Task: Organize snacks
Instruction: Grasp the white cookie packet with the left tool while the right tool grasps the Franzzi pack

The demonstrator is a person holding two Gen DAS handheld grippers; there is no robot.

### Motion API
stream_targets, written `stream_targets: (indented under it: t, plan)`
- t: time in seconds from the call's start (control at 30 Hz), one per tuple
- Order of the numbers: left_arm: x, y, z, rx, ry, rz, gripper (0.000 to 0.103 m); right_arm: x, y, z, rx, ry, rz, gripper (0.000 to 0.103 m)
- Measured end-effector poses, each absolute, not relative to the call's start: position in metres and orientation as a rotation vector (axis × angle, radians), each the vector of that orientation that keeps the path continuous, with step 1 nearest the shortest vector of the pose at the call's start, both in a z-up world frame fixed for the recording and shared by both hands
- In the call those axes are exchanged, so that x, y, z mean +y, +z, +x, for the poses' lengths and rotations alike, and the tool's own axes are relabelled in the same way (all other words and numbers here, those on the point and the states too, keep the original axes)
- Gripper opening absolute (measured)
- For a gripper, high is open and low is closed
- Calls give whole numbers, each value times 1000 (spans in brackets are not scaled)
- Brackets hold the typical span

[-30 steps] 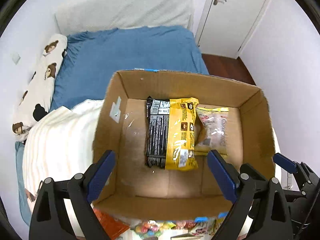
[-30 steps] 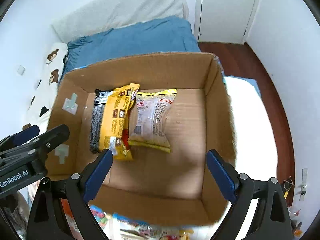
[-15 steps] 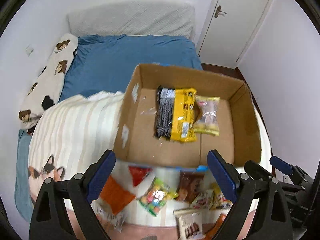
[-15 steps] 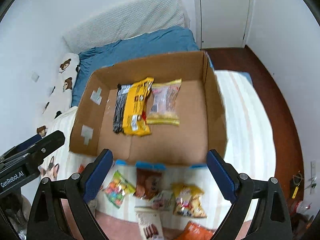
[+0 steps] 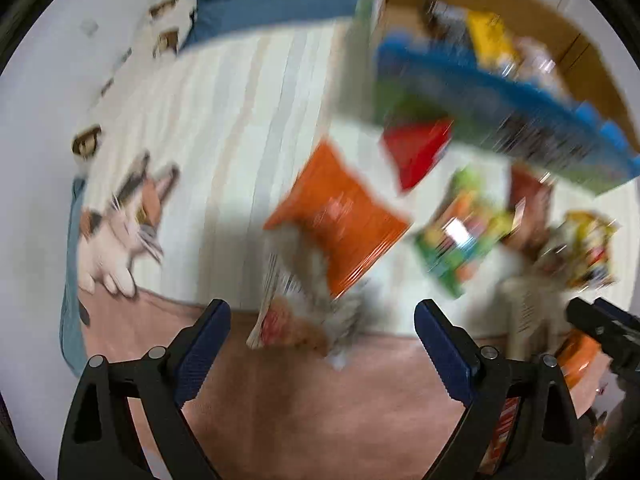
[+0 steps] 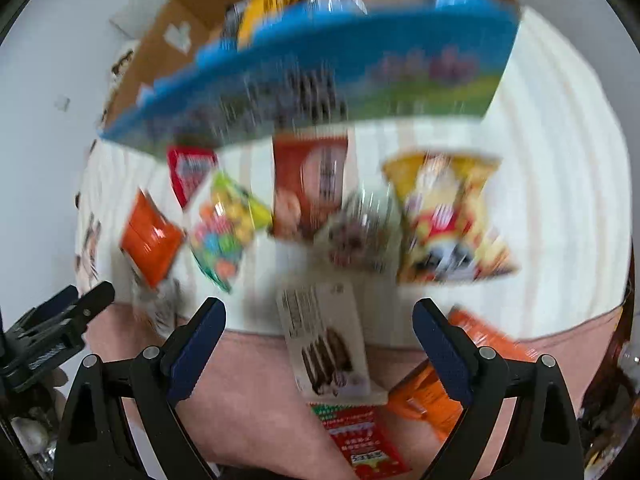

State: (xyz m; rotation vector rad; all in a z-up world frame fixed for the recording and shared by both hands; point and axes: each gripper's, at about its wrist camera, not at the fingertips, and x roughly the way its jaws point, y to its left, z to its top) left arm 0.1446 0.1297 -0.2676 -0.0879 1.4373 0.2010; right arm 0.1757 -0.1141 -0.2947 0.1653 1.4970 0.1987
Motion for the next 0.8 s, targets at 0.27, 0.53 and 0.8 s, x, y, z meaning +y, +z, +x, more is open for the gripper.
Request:
stream_targets:
  t: [0.27,0.53,0.8]
  plan:
    - [190,-329,132,1525,307,-606,94,-108,-338,167,1571,159,206,96]
    - [208,-356,128,1493,423,-785,94,-102,-357,163,1571,116,173,78]
    - [183,-350,116,1482,346,-601,86,-85,-362,147,1588,187,48,61]
